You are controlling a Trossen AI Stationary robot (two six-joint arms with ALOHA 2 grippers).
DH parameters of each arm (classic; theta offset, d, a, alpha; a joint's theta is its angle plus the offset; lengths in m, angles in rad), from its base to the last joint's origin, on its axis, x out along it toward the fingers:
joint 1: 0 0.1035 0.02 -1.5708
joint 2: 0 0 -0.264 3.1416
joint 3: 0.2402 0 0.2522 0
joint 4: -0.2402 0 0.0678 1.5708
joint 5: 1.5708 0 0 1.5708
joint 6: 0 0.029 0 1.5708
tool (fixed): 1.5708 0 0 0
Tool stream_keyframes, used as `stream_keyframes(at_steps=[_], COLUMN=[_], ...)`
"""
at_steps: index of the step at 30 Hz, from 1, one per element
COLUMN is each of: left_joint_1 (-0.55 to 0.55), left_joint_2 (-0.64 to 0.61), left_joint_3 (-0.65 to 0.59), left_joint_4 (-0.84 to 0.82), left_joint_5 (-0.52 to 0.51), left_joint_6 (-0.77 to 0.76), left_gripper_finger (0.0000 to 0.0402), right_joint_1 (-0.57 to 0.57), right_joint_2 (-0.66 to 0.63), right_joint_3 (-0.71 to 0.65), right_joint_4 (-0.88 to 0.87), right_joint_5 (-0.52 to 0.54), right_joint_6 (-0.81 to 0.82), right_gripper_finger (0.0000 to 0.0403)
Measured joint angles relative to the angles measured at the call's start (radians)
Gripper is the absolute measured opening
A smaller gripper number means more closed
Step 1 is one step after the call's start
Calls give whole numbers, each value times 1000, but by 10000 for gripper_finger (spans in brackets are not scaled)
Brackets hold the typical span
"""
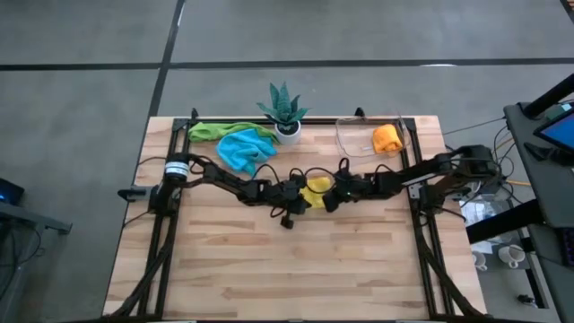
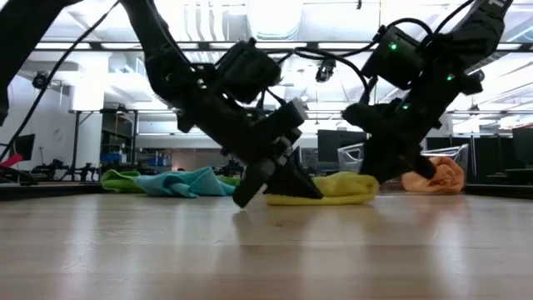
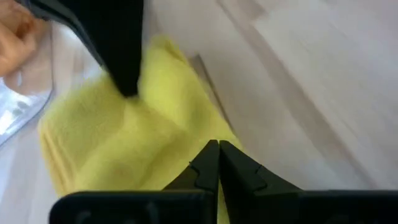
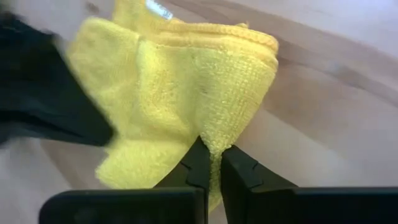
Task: Roll microfiber towels into tight, uniform cylinder then place into a basket
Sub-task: Roll the yellow microfiber cloth
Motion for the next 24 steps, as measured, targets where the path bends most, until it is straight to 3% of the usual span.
stream_keyframes(at_steps=[6,13,24], left_joint_1=[1,-5,-45], left_joint_2=[-25,83,125], left_joint_3=[4,57,165], left_joint_4=[11,133,119], left_joint_5=[-4,-2,-22], left_joint_6=[1,-71,-23], left_gripper_finger=[0,0,0], right_joint_1=[-1,-1,0], right_joint_2=[-150,-268,-249], right_joint_3=[0,64,147], right_joint_4=[-289,-696,-833], right_joint_5=[13,81,73], right_joint_6=[-37,-28,-46], right_gripper_finger=[11,10,9])
